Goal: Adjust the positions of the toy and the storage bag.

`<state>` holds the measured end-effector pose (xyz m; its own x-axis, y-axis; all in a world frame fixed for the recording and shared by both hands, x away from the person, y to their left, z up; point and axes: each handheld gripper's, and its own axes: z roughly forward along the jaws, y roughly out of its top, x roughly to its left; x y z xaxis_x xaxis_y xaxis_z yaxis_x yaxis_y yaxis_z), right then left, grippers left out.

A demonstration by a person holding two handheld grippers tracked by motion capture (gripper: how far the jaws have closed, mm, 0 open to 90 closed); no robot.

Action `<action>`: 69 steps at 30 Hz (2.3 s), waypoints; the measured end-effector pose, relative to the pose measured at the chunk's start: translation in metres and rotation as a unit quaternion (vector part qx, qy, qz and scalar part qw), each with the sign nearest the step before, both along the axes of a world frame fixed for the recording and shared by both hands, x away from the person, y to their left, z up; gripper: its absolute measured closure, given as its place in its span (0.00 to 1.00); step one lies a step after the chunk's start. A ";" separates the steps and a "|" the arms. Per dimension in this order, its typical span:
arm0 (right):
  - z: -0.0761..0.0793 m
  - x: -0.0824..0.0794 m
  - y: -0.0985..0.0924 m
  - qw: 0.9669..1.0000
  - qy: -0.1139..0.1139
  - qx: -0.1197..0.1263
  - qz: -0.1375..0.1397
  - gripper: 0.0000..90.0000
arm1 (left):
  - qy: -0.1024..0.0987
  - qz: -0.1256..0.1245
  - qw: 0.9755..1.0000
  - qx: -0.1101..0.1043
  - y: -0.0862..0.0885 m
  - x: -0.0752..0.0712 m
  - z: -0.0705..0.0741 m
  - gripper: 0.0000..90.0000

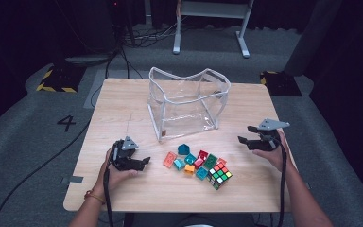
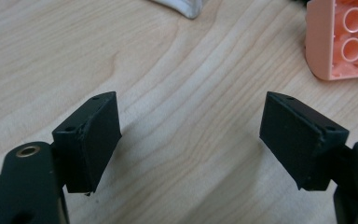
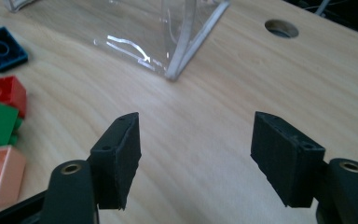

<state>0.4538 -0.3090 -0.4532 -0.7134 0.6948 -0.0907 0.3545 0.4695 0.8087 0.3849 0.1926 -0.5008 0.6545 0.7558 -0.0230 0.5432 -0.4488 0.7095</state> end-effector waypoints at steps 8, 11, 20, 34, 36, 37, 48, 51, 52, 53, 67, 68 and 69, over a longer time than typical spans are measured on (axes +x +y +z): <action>0.014 0.035 0.033 1.000 -0.001 0.008 0.012 0.40 | -0.016 0.003 1.000 -0.023 -0.011 0.019 0.014 0.27; 0.018 0.041 0.043 1.000 -0.010 0.007 0.019 0.40 | -0.030 0.001 0.999 -0.028 -0.017 0.027 0.022 0.28; 0.028 0.065 0.065 1.000 -0.001 0.017 0.023 0.37 | -0.061 -0.001 0.996 -0.065 -0.047 0.055 0.051 0.33; 0.029 0.080 0.090 0.999 -0.010 -0.013 0.027 0.69 | -0.095 -0.007 0.994 -0.060 -0.071 0.077 0.075 0.76; 0.029 0.079 0.091 0.999 -0.019 -0.026 0.025 0.77 | -0.094 -0.011 0.994 -0.054 -0.069 0.078 0.075 0.81; 0.029 0.078 0.091 0.999 -0.023 -0.031 0.020 0.83 | -0.094 -0.010 0.994 -0.059 -0.067 0.079 0.074 0.84; 0.033 0.047 0.077 0.997 -0.047 -0.044 0.048 0.97 | -0.082 -0.052 0.994 -0.058 -0.064 0.077 0.077 0.90; 0.033 0.028 0.067 0.997 -0.047 -0.036 0.051 0.97 | -0.076 -0.063 0.993 -0.062 -0.069 0.074 0.077 0.91; 0.032 0.023 0.065 0.997 -0.049 -0.035 0.052 0.97 | -0.077 -0.066 0.993 -0.056 -0.071 0.073 0.078 0.91; 0.032 0.016 0.062 0.997 -0.050 -0.037 0.056 0.97 | -0.075 -0.074 0.993 -0.055 -0.073 0.072 0.078 0.91; 0.032 -0.041 0.041 0.996 -0.060 -0.003 0.072 0.97 | -0.079 -0.105 0.990 -0.042 -0.082 0.044 0.080 0.90; 0.032 -0.043 0.040 0.995 -0.060 -0.006 0.074 0.97 | -0.084 -0.109 0.990 -0.038 -0.081 0.042 0.080 0.90; 0.031 -0.045 0.040 0.996 -0.060 -0.001 0.073 0.97 | -0.080 -0.106 0.990 -0.044 -0.082 0.040 0.079 0.90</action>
